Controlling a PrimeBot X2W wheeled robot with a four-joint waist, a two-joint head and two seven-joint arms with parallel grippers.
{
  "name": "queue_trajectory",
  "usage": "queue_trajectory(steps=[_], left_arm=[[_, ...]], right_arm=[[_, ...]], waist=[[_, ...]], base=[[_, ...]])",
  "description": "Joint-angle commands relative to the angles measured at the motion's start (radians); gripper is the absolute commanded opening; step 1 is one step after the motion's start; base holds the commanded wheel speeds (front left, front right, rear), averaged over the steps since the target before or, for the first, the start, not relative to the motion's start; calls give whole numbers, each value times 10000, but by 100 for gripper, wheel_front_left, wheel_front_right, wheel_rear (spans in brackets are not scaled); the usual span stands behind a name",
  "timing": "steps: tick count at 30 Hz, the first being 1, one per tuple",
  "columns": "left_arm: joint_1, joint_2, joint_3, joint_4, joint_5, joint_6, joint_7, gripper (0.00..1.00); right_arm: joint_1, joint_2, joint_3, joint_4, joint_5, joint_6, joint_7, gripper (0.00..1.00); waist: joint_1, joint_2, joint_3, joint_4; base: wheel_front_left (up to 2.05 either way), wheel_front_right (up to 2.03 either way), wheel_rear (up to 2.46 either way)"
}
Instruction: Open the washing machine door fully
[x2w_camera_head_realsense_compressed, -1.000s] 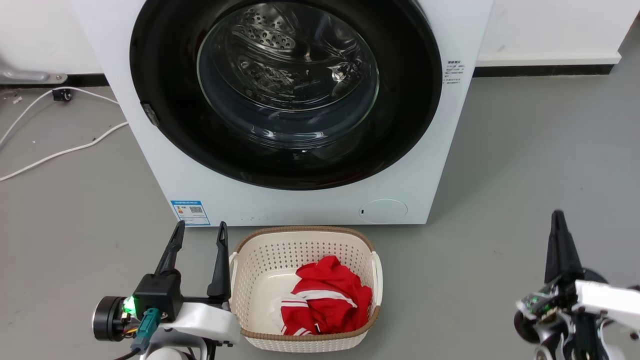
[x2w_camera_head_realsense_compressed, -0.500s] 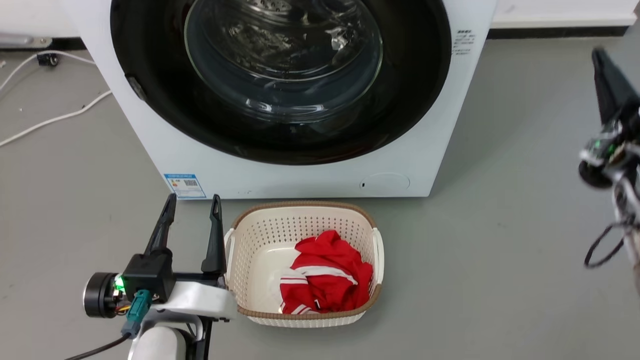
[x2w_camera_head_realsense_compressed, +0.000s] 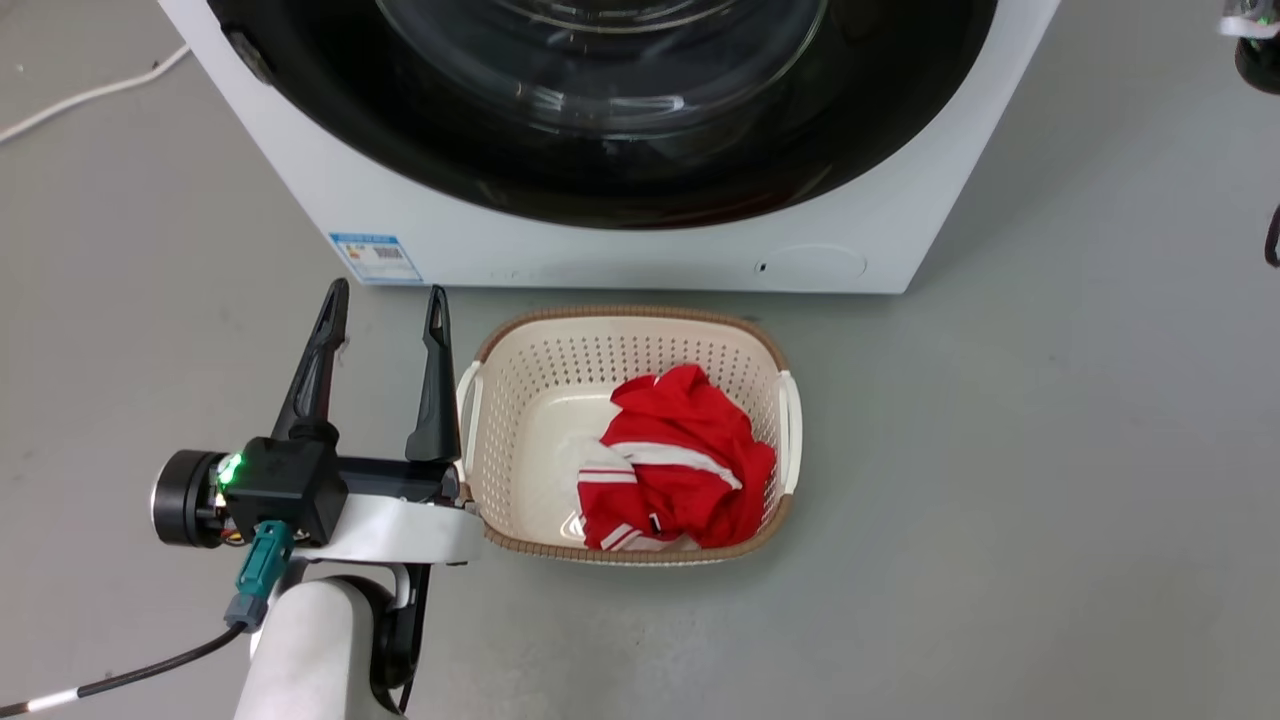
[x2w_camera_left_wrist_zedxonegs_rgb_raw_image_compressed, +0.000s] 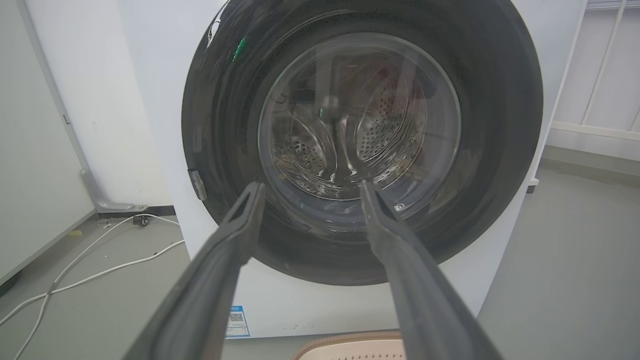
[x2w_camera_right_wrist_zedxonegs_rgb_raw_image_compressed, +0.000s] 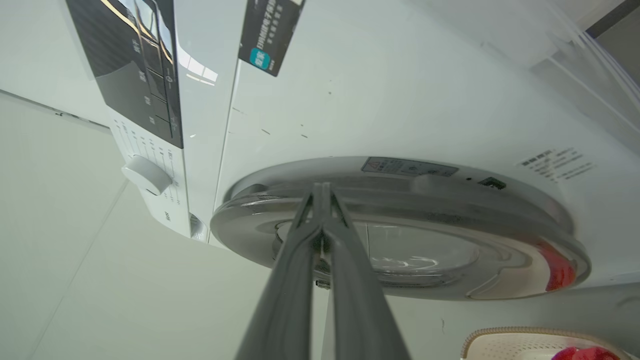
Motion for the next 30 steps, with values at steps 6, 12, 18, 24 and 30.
queue_trajectory(steps=[6,12,18,24,30], left_arm=[[-344,-12,-62,-290,-10,16,-24,100],[-541,-14,-165,-516,-54,56,-24,100],[-694,-17,-335,-642,-173,143,-24,100],[-759,-18,-474,-600,-210,195,-24,100],[-821,-18,-528,-539,-238,269,-24,100]], right_arm=[[-1158,293,625,1220,-569,0,431,0],[-1819,426,1036,1923,-1062,0,311,0],[-2193,510,1125,2176,-1236,0,127,0],[-2378,630,1088,2222,-1185,2,357,0],[-2381,669,975,2233,-959,0,1227,0]], waist=[[-1,0,836,423],[-1,0,1328,592],[-1,0,1670,733],[-1,0,1849,811],[-1,0,1889,781]], base=[[0,0,0],[0,0,0],[0,0,0],[0,0,0],[0,0,0]])
